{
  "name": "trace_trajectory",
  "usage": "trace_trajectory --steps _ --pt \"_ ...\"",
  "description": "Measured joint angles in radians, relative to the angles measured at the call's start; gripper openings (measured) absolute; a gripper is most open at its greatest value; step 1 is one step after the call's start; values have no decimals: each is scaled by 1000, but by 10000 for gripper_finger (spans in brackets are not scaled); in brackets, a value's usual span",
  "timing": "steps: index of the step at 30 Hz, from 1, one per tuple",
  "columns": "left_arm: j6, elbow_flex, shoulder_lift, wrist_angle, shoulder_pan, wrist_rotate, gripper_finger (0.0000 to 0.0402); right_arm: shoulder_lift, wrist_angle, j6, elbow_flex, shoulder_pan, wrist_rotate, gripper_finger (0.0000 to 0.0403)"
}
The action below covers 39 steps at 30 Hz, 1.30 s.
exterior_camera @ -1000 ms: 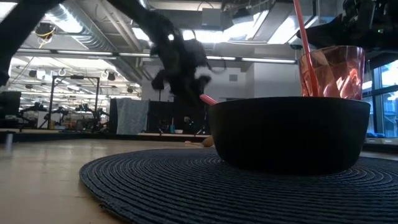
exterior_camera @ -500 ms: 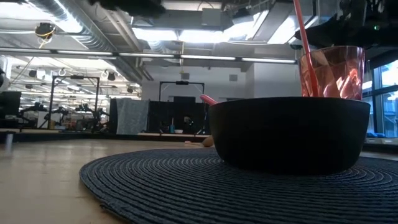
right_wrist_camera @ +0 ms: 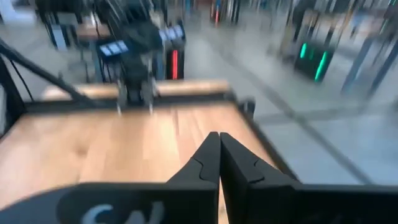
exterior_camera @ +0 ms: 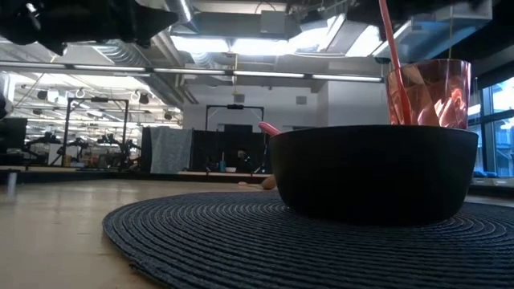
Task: Pick & Place Utensil
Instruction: Put the orange spoon into the black bowl on the black placemat
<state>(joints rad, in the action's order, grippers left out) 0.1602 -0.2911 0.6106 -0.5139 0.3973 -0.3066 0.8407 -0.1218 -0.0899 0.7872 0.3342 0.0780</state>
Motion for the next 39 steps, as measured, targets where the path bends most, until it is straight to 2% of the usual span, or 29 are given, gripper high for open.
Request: trace_trajectory --steps 8,12,15,19,22,23,30,34,39 --pt "-1 6 -26 21 -25 29 1 590 -314 12 571 191 184 2" --pt "15 6 -26 68 -25 30 3 880 -455 62 874 229 177 4" --pt "39 6 -26 112 -25 30 6 1091 -624 87 1097 229 177 13" --pt "60 6 -26 149 -25 30 7 1326 -864 82 1377 214 185 14" --pt "75 6 -40 136 -25 29 4 1480 -1020 83 1531 196 178 13" --pt "81 6 -45 137 -25 29 3 1519 -1046 84 1565 190 178 14" --pt "87 6 -66 161 -25 26 5 1569 -1012 97 1526 172 243 57" --pt "88 6 -66 162 -25 26 4 1574 -1004 193 1525 168 174 94" --pt "89 6 -66 174 -25 26 1 1590 -1029 215 1525 144 74 126"
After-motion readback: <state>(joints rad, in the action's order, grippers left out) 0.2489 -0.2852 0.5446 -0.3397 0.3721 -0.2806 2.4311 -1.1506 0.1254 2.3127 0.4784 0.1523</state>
